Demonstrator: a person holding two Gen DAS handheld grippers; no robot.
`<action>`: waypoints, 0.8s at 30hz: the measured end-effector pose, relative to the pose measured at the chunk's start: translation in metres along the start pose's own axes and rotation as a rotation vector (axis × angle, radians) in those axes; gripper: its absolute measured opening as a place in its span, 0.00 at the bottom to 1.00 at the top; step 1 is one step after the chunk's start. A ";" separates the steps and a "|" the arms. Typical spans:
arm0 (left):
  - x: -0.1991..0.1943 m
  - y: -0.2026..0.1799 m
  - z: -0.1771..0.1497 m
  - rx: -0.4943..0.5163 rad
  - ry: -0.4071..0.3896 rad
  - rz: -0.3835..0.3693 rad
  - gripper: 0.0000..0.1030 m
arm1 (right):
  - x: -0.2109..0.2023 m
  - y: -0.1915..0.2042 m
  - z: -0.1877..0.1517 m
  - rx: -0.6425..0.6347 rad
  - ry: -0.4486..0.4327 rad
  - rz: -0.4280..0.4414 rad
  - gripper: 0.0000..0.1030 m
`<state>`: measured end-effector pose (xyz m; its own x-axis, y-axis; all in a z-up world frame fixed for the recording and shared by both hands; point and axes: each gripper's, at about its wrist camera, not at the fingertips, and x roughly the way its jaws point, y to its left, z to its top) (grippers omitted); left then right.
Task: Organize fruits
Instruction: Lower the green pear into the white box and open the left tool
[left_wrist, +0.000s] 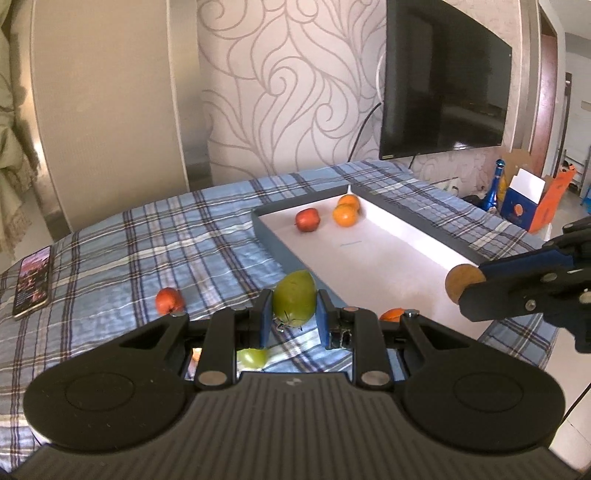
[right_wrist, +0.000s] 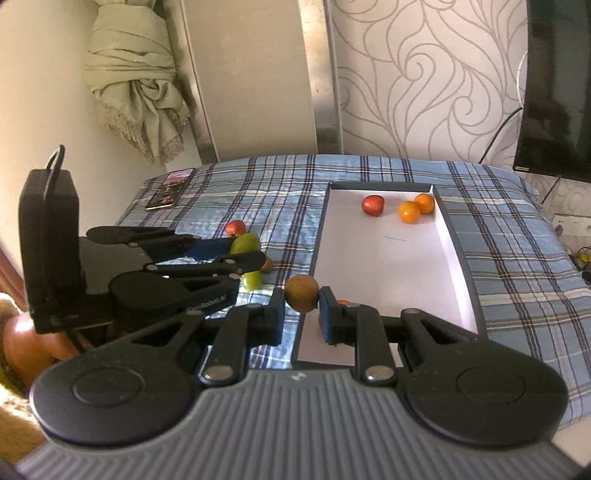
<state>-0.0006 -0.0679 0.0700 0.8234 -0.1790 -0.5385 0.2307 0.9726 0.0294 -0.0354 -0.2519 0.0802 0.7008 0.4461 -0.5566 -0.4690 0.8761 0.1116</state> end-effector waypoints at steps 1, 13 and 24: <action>0.000 -0.002 0.001 0.003 -0.002 -0.005 0.28 | -0.001 -0.001 0.000 0.002 -0.001 -0.002 0.22; 0.005 -0.027 0.016 0.042 -0.029 -0.058 0.28 | -0.009 -0.018 -0.004 0.042 -0.008 -0.043 0.22; 0.015 -0.041 0.023 0.057 -0.034 -0.099 0.28 | -0.015 -0.032 -0.007 0.072 -0.010 -0.083 0.22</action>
<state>0.0145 -0.1137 0.0804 0.8121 -0.2796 -0.5122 0.3400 0.9401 0.0257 -0.0349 -0.2877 0.0788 0.7414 0.3726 -0.5581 -0.3693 0.9210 0.1243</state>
